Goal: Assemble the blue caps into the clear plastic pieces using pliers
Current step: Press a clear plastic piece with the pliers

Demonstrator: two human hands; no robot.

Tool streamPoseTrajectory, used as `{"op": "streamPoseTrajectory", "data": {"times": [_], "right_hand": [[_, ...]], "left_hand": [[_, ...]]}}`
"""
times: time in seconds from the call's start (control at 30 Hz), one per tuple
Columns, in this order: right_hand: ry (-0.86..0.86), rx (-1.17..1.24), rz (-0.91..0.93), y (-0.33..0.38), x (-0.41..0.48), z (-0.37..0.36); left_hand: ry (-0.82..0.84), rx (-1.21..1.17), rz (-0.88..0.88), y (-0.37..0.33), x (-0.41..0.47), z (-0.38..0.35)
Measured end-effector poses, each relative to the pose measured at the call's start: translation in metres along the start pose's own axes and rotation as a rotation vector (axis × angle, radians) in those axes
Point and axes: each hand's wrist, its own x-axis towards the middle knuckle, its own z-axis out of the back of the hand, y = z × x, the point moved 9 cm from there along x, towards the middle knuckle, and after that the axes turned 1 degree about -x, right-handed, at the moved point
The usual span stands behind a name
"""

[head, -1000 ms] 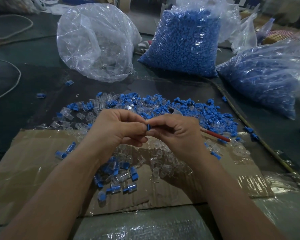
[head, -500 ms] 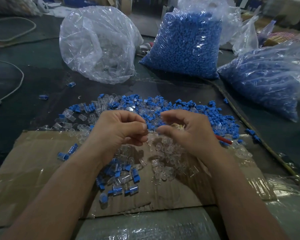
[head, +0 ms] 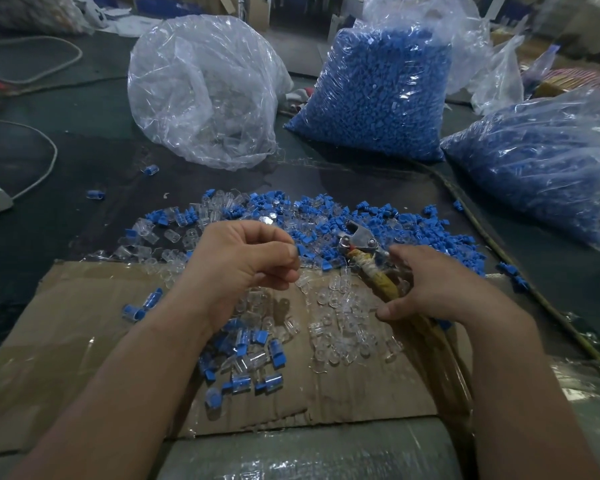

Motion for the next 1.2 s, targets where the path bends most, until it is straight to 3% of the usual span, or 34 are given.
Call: {"op": "streamPoseTrajectory", "data": {"times": [0.2, 0.37, 0.47, 0.67, 0.93, 1.2], "right_hand": [[-0.030, 0.112, -0.026, 0.000, -0.001, 0.006], [-0.197, 0.189, 0.020, 0.010, -0.006, 0.022], [-0.266, 0.201, 0.101, 0.020, -0.011, 0.030], [-0.575, 0.201, 0.342, 0.050, -0.032, 0.052], [-0.593, 0.232, 0.455, 0.071, -0.033, 0.039], [-0.485, 0.170, 0.477, 0.080, -0.031, 0.028]], "left_hand": [[-0.002, -0.002, -0.004, 0.000, 0.000, 0.000], [-0.011, -0.029, -0.003, 0.001, 0.000, 0.000], [-0.030, -0.041, -0.006, 0.003, 0.002, 0.001], [-0.118, -0.078, -0.067, 0.001, 0.003, 0.009], [-0.187, -0.117, -0.177, -0.008, 0.001, 0.012], [-0.199, -0.083, -0.259, -0.018, -0.004, 0.009]]}}
